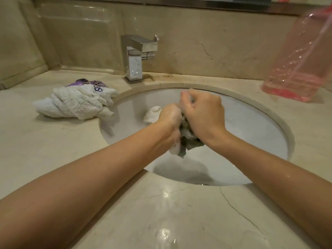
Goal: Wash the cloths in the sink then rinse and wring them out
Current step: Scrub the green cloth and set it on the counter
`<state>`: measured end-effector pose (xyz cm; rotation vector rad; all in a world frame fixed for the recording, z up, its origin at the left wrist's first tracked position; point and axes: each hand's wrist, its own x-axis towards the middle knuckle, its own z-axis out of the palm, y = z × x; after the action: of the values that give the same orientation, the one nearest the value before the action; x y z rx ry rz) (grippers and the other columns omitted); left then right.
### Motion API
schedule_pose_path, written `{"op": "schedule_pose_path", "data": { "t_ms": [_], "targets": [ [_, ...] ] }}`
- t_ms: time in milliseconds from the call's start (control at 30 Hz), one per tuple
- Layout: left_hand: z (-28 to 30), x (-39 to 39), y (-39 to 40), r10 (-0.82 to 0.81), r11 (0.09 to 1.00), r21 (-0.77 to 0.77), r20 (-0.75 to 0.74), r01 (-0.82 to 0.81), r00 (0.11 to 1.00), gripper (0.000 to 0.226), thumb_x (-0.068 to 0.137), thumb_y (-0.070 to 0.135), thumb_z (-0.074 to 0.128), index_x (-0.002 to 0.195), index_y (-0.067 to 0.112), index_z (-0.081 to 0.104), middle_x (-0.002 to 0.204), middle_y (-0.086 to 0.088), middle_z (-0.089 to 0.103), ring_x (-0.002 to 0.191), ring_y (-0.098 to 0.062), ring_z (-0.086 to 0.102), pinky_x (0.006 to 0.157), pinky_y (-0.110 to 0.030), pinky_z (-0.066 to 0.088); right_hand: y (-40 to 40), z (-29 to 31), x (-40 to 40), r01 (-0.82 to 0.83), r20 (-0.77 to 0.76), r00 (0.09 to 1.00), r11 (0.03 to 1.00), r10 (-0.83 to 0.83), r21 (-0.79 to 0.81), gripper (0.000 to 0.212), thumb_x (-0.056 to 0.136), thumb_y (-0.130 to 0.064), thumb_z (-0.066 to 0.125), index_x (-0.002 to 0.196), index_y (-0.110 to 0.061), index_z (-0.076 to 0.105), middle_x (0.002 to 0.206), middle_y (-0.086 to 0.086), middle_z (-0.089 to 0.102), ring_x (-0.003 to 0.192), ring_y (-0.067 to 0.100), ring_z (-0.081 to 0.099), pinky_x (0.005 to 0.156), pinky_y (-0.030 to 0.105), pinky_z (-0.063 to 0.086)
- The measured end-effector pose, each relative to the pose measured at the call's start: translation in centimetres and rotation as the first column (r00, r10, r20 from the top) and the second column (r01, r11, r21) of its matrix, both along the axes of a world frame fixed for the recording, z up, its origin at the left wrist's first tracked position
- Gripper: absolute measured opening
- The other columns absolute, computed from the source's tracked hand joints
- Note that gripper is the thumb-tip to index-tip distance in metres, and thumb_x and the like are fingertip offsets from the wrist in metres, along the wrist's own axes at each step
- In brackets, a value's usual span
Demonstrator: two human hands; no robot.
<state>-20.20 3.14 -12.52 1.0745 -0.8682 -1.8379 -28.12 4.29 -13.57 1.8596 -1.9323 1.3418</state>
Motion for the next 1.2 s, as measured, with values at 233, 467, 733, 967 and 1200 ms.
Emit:
{"op": "schedule_pose_path", "data": {
  "t_ms": [233,467,733,967,1200],
  "targets": [
    [0.3,-0.3,-0.1,-0.087,0.994,0.063,-0.040,0.090,0.995,0.034,0.101,0.020,0.032,0.094,0.005,0.062,0.085,-0.016,0.065,0.082,-0.027,0.065,0.082,-0.039,0.057,-1.8,-0.1,-1.4,0.135,0.039,0.988,0.960,-0.149,0.246,0.041,0.098,-0.030,0.040,0.060,-0.017,0.048,0.068,0.006,0.056,0.073,0.029,0.053,0.059,0.033,0.034],
    [-0.1,0.5,-1.7,0.042,0.999,-0.002,0.154,-0.042,0.987,0.038,0.097,0.041,0.046,0.073,0.015,0.060,0.067,-0.003,0.066,0.058,-0.018,0.063,0.049,-0.022,0.047,-1.2,0.3,-3.7,-0.194,0.717,0.676,0.898,-0.170,0.396,0.040,0.096,-0.039,0.053,0.081,-0.005,0.067,0.078,0.009,0.065,0.074,0.025,0.063,0.075,0.033,0.051],
    [-1.0,0.1,-1.4,0.087,0.975,-0.213,0.124,-0.059,0.988,0.040,0.103,0.038,0.031,0.076,0.019,0.053,0.072,0.003,0.059,0.064,-0.010,0.063,0.052,-0.023,0.049,2.0,1.2,1.9,-0.141,0.287,0.942,0.982,0.171,-0.123,0.045,0.089,-0.039,0.063,0.061,-0.009,0.046,0.053,-0.001,0.040,0.057,0.022,0.045,0.055,0.036,0.038],
    [-0.6,-0.8,0.1,0.057,0.993,-0.098,-0.077,-0.064,0.995,0.044,0.102,0.027,0.039,0.064,0.011,0.053,0.054,-0.006,0.054,0.056,-0.012,0.056,0.057,-0.023,0.045,0.5,0.5,0.8,0.020,0.043,0.999,1.000,-0.020,-0.005,0.047,0.096,-0.039,0.049,0.055,-0.025,0.032,0.051,-0.007,0.036,0.061,0.024,0.045,0.053,0.034,0.026],
    [-0.2,0.5,-0.4,0.015,0.997,-0.077,-0.024,-0.017,1.000,0.038,0.105,0.026,0.033,0.073,0.015,0.051,0.054,-0.001,0.057,0.044,-0.011,0.058,0.038,-0.016,0.045,0.3,0.8,1.4,0.016,-0.043,0.999,0.997,-0.013,0.075,0.031,0.100,-0.036,0.045,0.081,-0.024,0.066,0.066,-0.004,0.050,0.073,0.026,0.054,0.062,0.029,0.030]
  ]
}}
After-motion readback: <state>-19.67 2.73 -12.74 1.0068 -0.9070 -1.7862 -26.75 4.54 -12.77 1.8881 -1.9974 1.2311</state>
